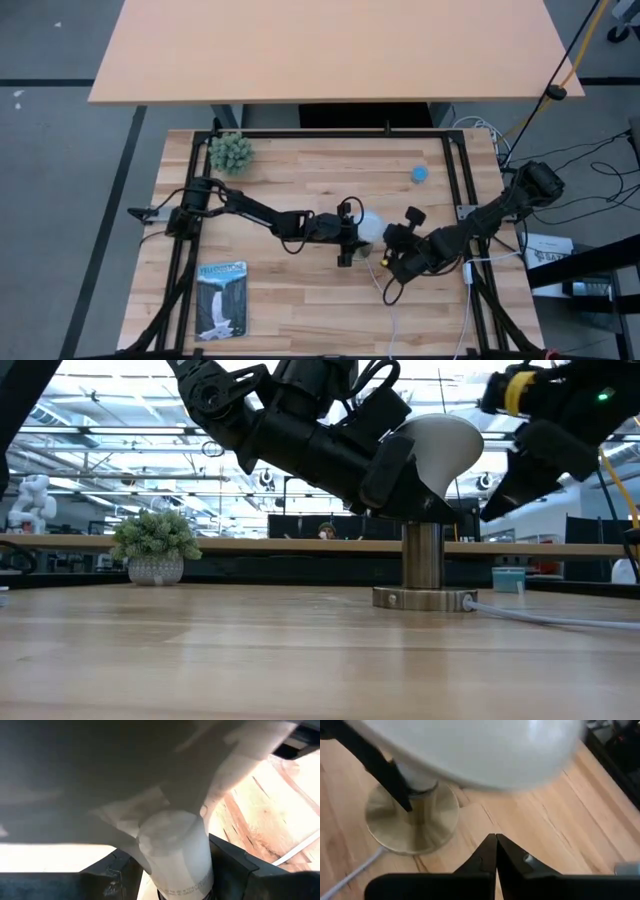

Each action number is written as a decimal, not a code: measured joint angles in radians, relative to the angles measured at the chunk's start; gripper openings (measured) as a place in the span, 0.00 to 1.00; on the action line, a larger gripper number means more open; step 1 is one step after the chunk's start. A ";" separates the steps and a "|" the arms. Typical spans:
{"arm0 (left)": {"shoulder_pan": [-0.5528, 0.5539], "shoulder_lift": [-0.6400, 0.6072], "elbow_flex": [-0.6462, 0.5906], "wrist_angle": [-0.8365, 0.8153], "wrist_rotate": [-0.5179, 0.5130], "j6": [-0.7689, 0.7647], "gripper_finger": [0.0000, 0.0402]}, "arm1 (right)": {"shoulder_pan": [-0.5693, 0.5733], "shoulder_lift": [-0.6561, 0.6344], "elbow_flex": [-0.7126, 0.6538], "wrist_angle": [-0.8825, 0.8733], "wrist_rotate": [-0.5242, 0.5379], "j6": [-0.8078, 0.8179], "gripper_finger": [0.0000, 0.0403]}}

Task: Screw lightbulb
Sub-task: Insert the lightbulb into the desk lamp

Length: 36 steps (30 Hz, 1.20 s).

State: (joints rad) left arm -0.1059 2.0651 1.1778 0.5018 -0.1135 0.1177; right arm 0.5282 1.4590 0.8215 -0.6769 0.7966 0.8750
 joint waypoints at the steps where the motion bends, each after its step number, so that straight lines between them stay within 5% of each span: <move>1: 0.000 0.000 0.000 0.000 0.000 0.000 0.48 | 0.012 0.000 0.000 -0.011 0.018 0.026 0.00; 6: 0.000 0.000 0.000 0.000 0.000 0.000 0.48 | 0.044 0.000 0.000 -0.033 0.123 0.102 0.00; 12: 0.000 0.000 0.000 0.000 0.000 -0.002 0.48 | 0.081 -0.038 -0.031 -0.180 0.305 0.523 0.00; 20: -0.002 0.000 0.000 0.000 0.000 -0.005 0.48 | 0.292 -0.346 -0.338 -0.029 0.311 0.714 0.00; 23: -0.002 0.000 0.000 0.001 0.000 -0.005 0.48 | 0.321 -0.516 -0.457 0.147 0.210 0.551 0.00; 28: 0.003 0.000 0.000 0.009 0.000 -0.004 0.48 | 0.270 -0.761 -0.619 0.605 0.082 -0.048 0.00; 36: 0.003 0.000 0.000 0.014 0.000 -0.004 0.48 | 0.025 -0.954 -0.757 0.624 -0.118 -0.298 0.00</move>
State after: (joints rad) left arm -0.1024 2.0651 1.1778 0.5163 -0.1139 0.1135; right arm 0.5531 0.5049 0.0642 -0.0534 0.6782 0.5772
